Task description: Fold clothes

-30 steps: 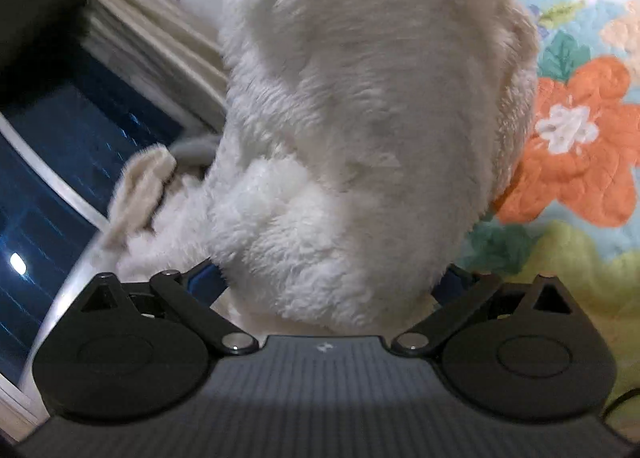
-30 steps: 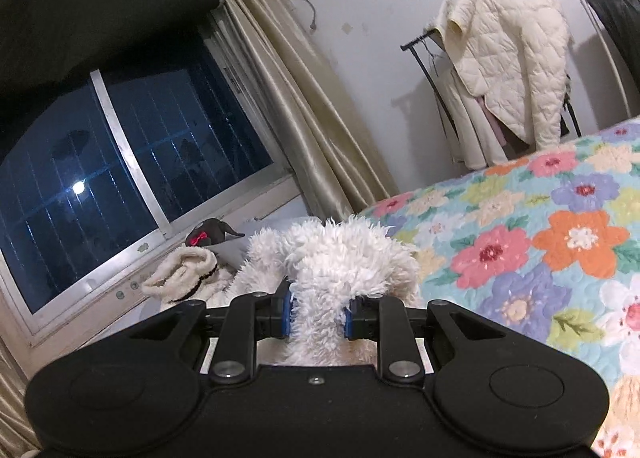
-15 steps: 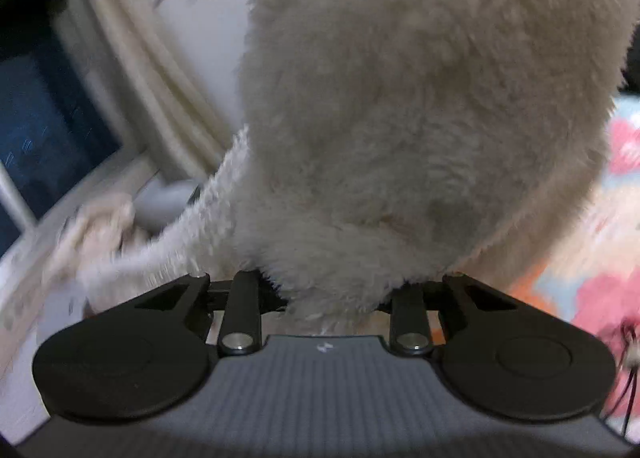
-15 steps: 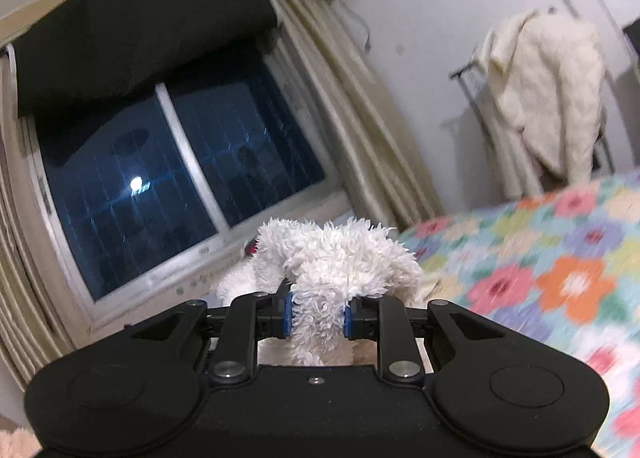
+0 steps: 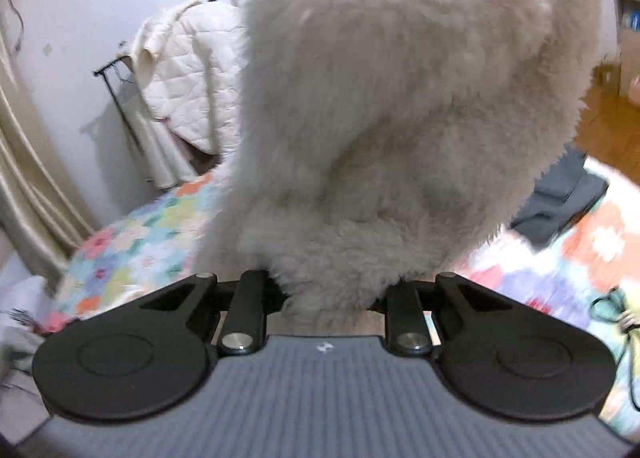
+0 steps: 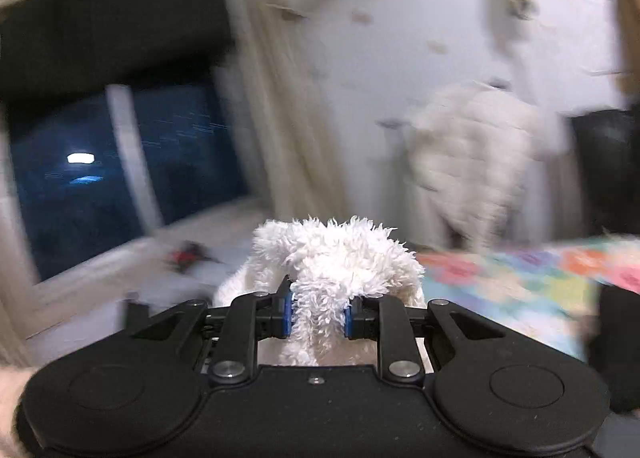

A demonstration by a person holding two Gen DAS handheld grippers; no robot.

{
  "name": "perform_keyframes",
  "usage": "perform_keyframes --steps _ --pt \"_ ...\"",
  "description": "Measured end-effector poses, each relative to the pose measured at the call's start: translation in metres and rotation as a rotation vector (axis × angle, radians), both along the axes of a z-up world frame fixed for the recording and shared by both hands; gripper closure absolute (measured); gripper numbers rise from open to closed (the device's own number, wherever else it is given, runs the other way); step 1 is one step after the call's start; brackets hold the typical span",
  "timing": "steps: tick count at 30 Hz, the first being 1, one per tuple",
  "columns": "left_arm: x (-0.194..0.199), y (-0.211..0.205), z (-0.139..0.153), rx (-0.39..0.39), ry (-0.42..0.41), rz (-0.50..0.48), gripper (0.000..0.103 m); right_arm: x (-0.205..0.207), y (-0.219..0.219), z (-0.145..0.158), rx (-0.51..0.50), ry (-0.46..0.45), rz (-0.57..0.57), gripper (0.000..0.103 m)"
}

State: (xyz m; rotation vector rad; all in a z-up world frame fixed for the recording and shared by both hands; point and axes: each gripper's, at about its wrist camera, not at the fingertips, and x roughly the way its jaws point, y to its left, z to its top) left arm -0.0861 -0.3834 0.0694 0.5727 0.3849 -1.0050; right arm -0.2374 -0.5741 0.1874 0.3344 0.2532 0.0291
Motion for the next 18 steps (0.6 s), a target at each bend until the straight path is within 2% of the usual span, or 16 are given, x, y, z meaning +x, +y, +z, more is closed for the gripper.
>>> perform_keyframes --steps 2,4,6,8,10,11,14,16,18 --pt "-0.001 -0.02 -0.013 0.011 0.052 0.015 0.083 0.002 -0.025 -0.01 0.116 0.071 -0.053 0.077" --pt "0.01 -0.036 -0.027 0.042 0.1 0.03 0.085 0.005 -0.051 -0.033 0.264 0.071 -0.105 0.077" --pt "0.027 -0.047 -0.032 0.053 0.088 0.054 0.086 0.012 -0.07 -0.067 0.348 0.023 -0.211 0.077" --pt "0.025 -0.064 -0.038 0.047 0.013 0.088 0.087 0.019 -0.088 -0.101 0.423 -0.028 -0.322 0.077" --pt "0.034 -0.077 -0.041 0.021 0.005 0.106 0.087 0.029 -0.099 -0.126 0.413 0.019 -0.365 0.077" --pt "0.039 -0.08 -0.04 0.007 0.032 0.114 0.088 0.035 -0.104 -0.138 0.402 0.049 -0.383 0.077" --pt "0.047 -0.088 -0.037 -0.024 0.098 0.118 0.088 0.028 -0.121 -0.152 0.424 0.031 -0.413 0.077" --pt "0.039 -0.097 -0.032 -0.039 0.082 0.1 0.088 0.022 -0.132 -0.16 0.442 0.013 -0.432 0.077" --pt "0.031 -0.106 -0.026 -0.088 0.047 0.07 0.088 0.017 -0.144 -0.169 0.46 -0.004 -0.451 0.077"
